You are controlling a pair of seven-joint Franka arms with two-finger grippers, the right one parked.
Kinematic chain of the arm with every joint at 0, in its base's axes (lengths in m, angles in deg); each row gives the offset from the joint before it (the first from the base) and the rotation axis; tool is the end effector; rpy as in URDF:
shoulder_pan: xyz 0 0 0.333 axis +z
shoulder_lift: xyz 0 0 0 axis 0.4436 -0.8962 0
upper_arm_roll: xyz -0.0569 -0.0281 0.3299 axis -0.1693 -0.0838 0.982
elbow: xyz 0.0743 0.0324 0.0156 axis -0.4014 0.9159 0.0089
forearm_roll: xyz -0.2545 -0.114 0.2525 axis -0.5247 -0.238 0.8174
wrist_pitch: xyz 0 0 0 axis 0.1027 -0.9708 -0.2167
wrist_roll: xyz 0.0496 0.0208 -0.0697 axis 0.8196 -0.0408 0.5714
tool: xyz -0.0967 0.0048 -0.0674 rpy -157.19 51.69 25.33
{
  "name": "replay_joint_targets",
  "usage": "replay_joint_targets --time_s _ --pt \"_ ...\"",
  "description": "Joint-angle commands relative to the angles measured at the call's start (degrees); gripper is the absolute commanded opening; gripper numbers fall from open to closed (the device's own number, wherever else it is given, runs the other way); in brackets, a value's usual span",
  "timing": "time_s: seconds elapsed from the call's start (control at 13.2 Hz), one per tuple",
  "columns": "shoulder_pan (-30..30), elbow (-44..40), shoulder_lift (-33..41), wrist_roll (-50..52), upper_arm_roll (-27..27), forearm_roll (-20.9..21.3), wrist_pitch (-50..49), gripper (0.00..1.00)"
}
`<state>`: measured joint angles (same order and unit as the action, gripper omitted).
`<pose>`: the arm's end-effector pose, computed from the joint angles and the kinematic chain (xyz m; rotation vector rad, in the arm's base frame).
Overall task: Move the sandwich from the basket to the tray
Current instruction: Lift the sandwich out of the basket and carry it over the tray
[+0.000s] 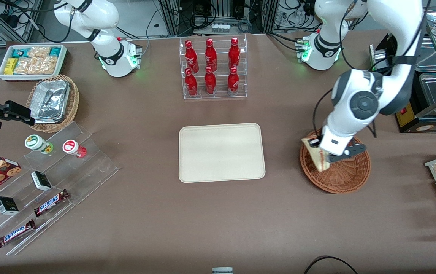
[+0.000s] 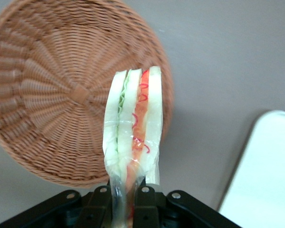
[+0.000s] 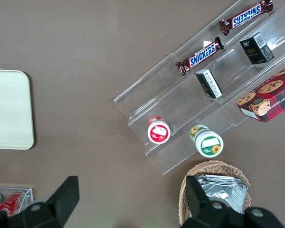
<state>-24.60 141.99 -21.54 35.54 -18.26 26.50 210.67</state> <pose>0.5314 -0.1749 0.3662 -3.0708 -0.4076 0.0935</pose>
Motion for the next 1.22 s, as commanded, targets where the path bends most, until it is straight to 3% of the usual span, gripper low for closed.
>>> replay_joint_targets --time_s 0.0,0.23,0.46,0.91,1.14 --pt "-2.5 -2.9 -2.1 -2.1 -2.1 0.6 -1.4 0.00" --pt "-9.2 -8.1 -6.8 -2.0 -1.9 0.9 -1.6 0.00" --pt "-14.5 -15.4 -12.9 0.0 -2.0 5.8 -5.7 0.00" --pt "-21.9 -27.3 -22.4 6.8 -1.8 6.2 -10.0 0.00" --pt "-25.3 -32.0 -27.2 13.6 -1.6 10.3 -10.1 0.00"
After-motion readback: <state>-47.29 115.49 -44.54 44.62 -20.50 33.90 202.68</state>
